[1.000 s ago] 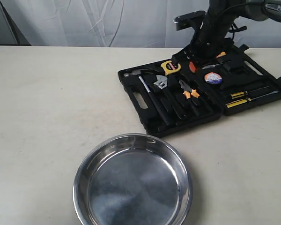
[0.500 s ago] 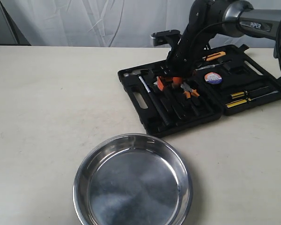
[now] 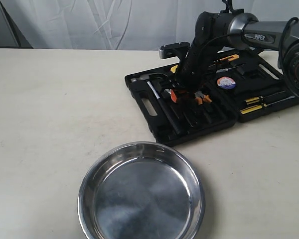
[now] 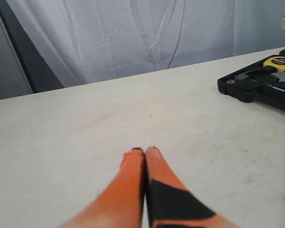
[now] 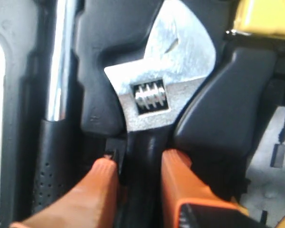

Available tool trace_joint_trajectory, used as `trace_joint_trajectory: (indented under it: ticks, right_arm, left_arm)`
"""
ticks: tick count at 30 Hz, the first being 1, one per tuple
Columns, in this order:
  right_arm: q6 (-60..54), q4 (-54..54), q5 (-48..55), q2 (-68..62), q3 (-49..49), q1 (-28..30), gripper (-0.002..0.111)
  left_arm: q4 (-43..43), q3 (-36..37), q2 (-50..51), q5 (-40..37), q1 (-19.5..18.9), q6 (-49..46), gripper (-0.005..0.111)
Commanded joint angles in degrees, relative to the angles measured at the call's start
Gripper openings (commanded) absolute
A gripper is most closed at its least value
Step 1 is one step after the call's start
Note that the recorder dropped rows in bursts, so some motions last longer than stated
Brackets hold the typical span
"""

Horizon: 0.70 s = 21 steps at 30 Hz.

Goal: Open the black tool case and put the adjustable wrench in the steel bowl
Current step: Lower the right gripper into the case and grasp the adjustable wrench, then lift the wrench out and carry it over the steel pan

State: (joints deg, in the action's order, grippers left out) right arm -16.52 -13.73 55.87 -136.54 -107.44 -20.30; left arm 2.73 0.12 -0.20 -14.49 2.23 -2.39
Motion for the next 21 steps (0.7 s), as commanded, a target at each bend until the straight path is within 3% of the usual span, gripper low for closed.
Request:
trace_joint_trajectory:
  ticks: [1,21]
  right_arm:
    - [-1.58,0.14,2.15,-0.42,0.33,-1.31,0.000]
    - [-1.43,0.32,1.29,9.08,0.33,-1.70,-0.001]
  left_arm:
    - [-0.07,-0.12,0.20,0.81,0.21,0.20,0.000]
    - [-0.07,-0.12,0.20,0.81,0.21,0.20,0.000]
